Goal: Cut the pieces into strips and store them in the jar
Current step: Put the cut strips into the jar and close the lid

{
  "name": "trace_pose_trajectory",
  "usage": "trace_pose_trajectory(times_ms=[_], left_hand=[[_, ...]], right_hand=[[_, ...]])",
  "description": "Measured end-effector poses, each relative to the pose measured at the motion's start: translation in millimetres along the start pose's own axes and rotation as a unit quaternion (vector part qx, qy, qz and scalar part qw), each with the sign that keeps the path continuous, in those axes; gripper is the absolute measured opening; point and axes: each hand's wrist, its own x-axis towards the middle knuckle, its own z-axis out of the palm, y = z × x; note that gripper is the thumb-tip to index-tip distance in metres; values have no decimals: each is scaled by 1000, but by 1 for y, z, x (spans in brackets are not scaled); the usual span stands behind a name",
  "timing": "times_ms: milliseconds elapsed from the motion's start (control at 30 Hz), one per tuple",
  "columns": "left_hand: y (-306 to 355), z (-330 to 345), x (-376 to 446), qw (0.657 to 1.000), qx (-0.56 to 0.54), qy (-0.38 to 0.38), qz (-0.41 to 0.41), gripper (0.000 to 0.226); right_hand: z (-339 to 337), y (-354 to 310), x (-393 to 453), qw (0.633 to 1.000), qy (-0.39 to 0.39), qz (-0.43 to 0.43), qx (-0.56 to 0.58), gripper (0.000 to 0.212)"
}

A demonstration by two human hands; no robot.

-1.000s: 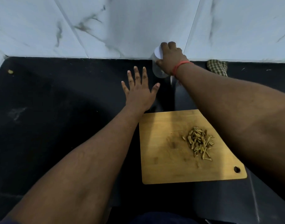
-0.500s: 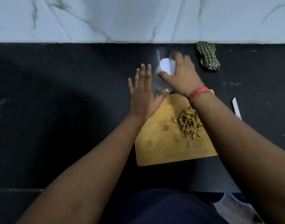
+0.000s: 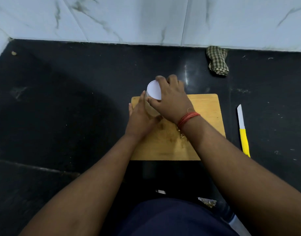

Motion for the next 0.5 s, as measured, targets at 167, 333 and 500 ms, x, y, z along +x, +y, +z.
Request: trace_pose_trajectory(times_ms=[167, 333, 500], left_hand=[[3, -10, 7, 999, -22, -27, -2, 93], [8, -13, 12, 999, -44, -21, 19, 98], [8, -12, 19, 992, -123, -16, 36, 100]], right_hand=[[-1, -4, 4, 1000, -18, 11, -15, 72], [-4, -10, 4, 999, -32, 11, -35, 74], [-6, -15, 4, 996, -44, 10, -72, 79]])
